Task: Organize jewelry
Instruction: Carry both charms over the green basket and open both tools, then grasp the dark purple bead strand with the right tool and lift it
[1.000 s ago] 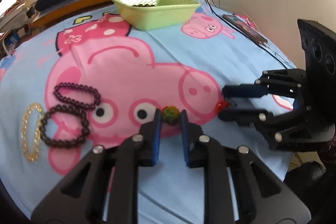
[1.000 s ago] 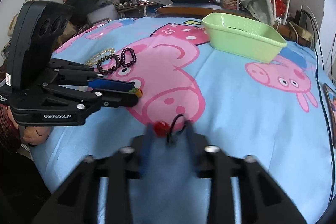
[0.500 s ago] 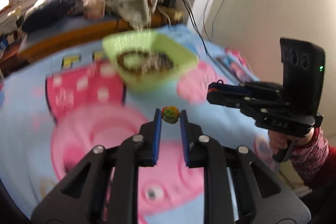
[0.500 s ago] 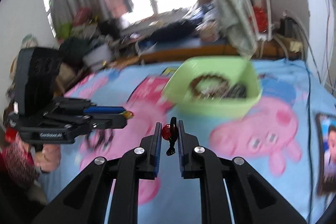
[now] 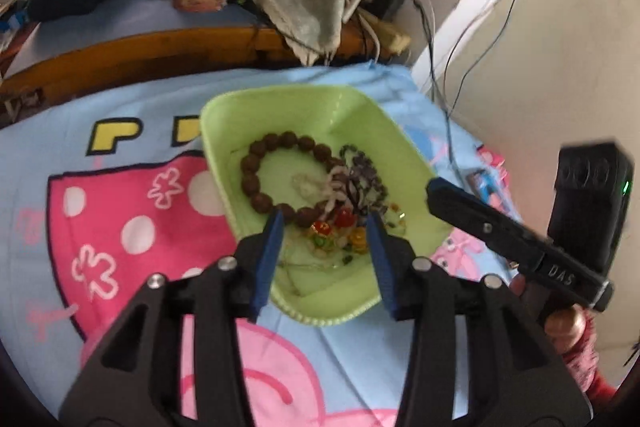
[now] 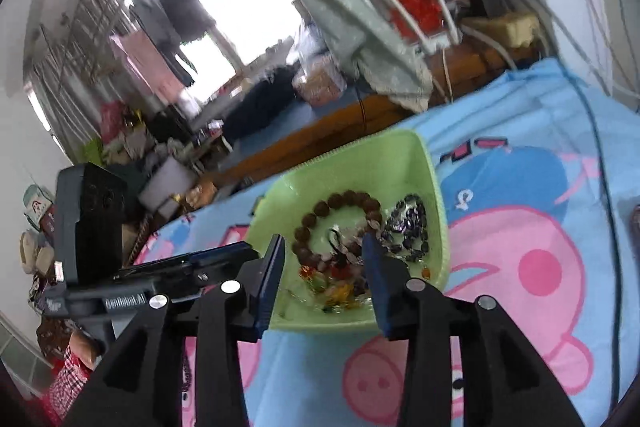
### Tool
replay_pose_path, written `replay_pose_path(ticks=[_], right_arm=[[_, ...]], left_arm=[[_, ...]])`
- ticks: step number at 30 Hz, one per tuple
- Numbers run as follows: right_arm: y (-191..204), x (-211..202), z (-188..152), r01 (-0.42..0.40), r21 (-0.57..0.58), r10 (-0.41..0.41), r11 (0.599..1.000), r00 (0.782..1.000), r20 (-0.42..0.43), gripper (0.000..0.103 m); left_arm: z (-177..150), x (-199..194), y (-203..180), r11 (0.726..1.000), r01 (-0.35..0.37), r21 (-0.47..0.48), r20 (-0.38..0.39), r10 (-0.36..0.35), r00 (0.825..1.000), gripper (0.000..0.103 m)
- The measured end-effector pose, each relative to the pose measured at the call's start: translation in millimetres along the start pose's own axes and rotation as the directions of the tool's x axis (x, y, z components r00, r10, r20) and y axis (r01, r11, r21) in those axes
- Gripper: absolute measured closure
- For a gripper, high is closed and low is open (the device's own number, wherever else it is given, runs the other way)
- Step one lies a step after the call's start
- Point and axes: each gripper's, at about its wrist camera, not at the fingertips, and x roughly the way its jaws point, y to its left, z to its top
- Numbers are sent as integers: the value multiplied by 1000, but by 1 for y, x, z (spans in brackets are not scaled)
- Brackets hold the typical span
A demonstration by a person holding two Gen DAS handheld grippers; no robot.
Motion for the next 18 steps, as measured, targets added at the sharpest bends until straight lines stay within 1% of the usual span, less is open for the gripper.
replay_pose_path(ticks=[2, 3, 4, 5, 8, 9, 10, 12, 13, 14, 16, 18], right_arm=[[8, -10, -3, -21, -14, 21, 1000, 1000, 16, 92], [15, -17, -9, -42, -24, 42, 999, 999, 15, 92], [21, -20, -13, -59, -33, 60, 998, 998, 10, 92], [27, -22, -18, -75, -45, 75, 996, 997, 2, 92], [47, -18, -44, -117, -78, 111, 990, 991, -71, 92], [55, -10, -56, -134, -82, 124, 988, 985, -119, 92], [60, -5, -62, -141, -83, 127, 987, 981, -149, 92], [75, 10, -80, -160, -105, 133, 982, 966, -222, 92], [84, 16, -86, -167, -124, 133, 978, 960, -246, 94], [94, 23, -93, -176, -151, 130, 973, 953, -273, 99], [118, 34, -105, -195, -216, 119, 957, 939, -322, 102], [141, 42, -114, -200, -291, 91, 936, 933, -348, 103]], left_arm=[[-3, -29, 1, 1000, 8, 14, 60, -9, 998, 62], [-9, -51, 3, 1000, 5, 22, 104, -7, 995, 62], [-15, -68, 8, 1000, 1, 25, 132, -4, 991, 62], [-27, -92, 18, 1000, -14, 23, 164, 10, 986, 62], [-56, -134, 44, 997, -83, -9, 208, 83, 975, 62], [-71, -148, 57, 993, -110, -37, 208, 116, 971, 62], [-87, -160, 69, 988, -140, -68, 202, 151, 968, 62], [-111, -173, 86, 976, -185, -112, 188, 203, 961, 62], [-123, -177, 92, 971, -203, -128, 178, 224, 958, 62], [-138, -182, 99, 963, -227, -147, 165, 251, 954, 62], [-158, -185, 107, 954, -248, -167, 154, 274, 949, 62], [-173, -187, 112, 949, -255, -183, 152, 283, 947, 62]])
